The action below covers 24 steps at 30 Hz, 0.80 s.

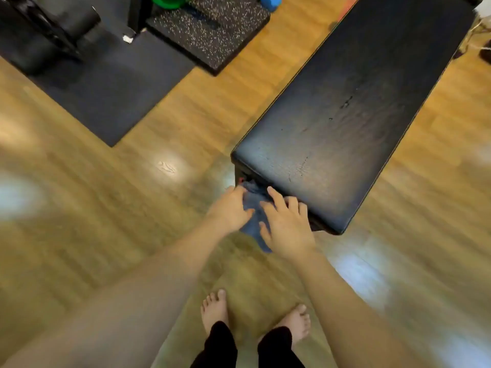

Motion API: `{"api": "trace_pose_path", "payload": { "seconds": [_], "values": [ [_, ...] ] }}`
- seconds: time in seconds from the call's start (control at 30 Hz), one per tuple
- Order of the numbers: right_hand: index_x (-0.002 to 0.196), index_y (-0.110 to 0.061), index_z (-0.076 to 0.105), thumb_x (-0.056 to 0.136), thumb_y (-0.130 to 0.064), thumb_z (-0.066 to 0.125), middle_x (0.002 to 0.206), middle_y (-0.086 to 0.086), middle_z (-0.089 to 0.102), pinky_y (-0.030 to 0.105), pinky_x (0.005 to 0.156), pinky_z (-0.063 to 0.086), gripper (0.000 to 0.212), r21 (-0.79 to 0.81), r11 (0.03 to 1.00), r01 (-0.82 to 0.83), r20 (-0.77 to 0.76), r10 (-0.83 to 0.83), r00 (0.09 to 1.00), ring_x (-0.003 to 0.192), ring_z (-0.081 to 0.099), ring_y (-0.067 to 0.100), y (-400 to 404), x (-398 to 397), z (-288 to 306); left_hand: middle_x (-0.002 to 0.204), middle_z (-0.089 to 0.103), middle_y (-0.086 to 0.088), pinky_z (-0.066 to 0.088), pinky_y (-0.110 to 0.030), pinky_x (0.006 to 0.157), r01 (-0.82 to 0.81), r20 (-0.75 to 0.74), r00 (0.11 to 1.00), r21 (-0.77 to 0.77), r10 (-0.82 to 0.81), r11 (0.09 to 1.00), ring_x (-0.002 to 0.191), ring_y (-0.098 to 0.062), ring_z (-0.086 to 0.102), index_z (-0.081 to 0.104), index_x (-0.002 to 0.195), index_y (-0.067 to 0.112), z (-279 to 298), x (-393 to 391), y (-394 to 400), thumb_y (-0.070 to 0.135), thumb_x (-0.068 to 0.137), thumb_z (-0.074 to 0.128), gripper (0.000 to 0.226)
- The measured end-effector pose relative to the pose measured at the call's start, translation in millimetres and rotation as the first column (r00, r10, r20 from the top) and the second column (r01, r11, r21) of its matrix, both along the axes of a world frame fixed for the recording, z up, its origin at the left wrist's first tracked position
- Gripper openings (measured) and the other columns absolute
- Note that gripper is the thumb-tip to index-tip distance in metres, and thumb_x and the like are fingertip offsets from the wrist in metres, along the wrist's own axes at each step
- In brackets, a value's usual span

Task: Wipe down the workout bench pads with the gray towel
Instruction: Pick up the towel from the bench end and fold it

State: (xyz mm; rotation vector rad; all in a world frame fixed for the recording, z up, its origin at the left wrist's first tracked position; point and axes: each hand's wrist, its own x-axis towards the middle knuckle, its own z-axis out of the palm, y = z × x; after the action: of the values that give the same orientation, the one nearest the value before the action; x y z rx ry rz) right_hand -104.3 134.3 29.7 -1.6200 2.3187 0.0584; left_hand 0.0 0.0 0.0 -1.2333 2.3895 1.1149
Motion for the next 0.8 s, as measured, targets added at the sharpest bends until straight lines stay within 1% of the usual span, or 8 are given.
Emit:
{"api": "trace_pose_path", "payload": {
  "seconds": [0.1,0.23,0.3,0.4,0.53,0.6,0.67,0.8],
  "values": [
    [0.139,-0.023,0.051,0.090,-0.042,0.057,0.159,0.003,0.033,0.046,0.093,0.036,0.053,0.107,0.992,0.060,0.063,-0.067,0.996,0.121,0.042,0.035,6,13,-26,0.122,0.059,-0.001,0.047,-0.027,0.088,-0.213,-0.098,0.967,0.186,0.234,0.959,0.112,-0.016,0.059,0.049,0.132,0.007,-24,-6,4,0.027,0.074,0.078,0.067],
    [0.146,-0.026,0.043,0.094,-0.043,0.053,0.163,-0.002,0.024,0.046,0.098,0.033,0.056,0.118,0.983,0.139,0.128,-0.154,0.980,0.128,0.037,0.032,11,19,-37,0.130,0.060,-0.013,0.051,-0.037,0.098,-0.419,0.025,0.902,0.290,0.431,0.861,0.120,-0.026,0.060,0.048,0.132,0.004,-47,-17,0,0.028,0.063,0.090,0.085],
    [0.146,-0.028,0.043,0.095,-0.045,0.051,0.164,-0.005,0.020,0.045,0.101,0.031,0.054,0.151,0.975,0.163,0.168,-0.188,0.968,0.132,0.034,0.030,8,18,-34,0.119,0.068,-0.013,0.054,-0.040,0.093,-0.430,0.115,0.902,0.286,0.415,0.856,0.111,-0.027,0.066,0.062,0.118,0.005,-51,-19,-2,0.041,0.057,0.090,0.076],
    [0.145,-0.028,0.043,0.096,-0.044,0.050,0.165,-0.006,0.018,0.045,0.107,0.028,0.052,0.183,0.956,0.229,0.274,-0.273,0.922,0.139,0.028,0.028,8,20,-27,0.104,0.072,-0.001,0.044,-0.053,0.103,-0.376,0.156,0.923,0.165,0.353,0.912,0.106,-0.023,0.065,0.069,0.098,0.022,-40,-20,-2,0.066,0.047,0.071,0.068],
    [0.127,-0.020,0.056,0.096,-0.040,0.052,0.154,0.002,0.041,0.045,0.105,0.034,0.037,0.157,0.892,0.424,0.422,-0.448,0.788,0.132,0.040,0.033,5,24,-15,0.108,0.067,0.005,0.029,-0.047,0.105,-0.160,0.161,0.975,0.025,0.154,0.987,0.114,-0.019,0.056,0.060,0.097,0.027,10,-29,3,0.046,0.075,0.065,0.030],
    [0.097,-0.022,0.057,0.092,-0.039,0.051,0.116,0.003,0.063,0.044,0.091,0.044,0.018,0.062,0.785,0.616,0.564,-0.537,0.627,0.110,0.054,0.034,4,30,-2,0.094,0.065,0.005,0.033,-0.041,0.100,-0.035,0.093,0.995,0.007,0.034,0.999,0.110,-0.025,0.058,0.049,0.088,0.026,39,-33,8,0.036,0.079,0.066,0.022],
    [0.081,-0.022,0.049,0.094,-0.028,0.054,0.085,-0.003,0.060,0.039,0.077,0.044,0.015,0.046,0.614,0.788,0.728,-0.561,0.394,0.088,0.056,0.025,2,36,21,0.076,0.053,0.007,0.041,-0.036,0.083,0.032,0.008,0.999,0.019,-0.032,0.999,0.098,-0.031,0.059,0.043,0.080,0.022,71,-34,12,0.029,0.079,0.065,0.023],
    [0.098,-0.004,0.057,0.100,-0.011,0.047,0.089,0.004,0.060,0.027,0.069,0.044,0.012,0.273,0.273,0.922,0.894,-0.427,-0.138,0.082,0.054,0.017,-8,47,78,0.081,0.057,0.000,0.039,-0.036,0.063,0.085,-0.098,0.991,-0.086,-0.093,0.993,0.082,-0.033,0.057,0.042,0.084,0.021,146,-40,15,0.023,0.079,0.062,0.021]
  ]
}}
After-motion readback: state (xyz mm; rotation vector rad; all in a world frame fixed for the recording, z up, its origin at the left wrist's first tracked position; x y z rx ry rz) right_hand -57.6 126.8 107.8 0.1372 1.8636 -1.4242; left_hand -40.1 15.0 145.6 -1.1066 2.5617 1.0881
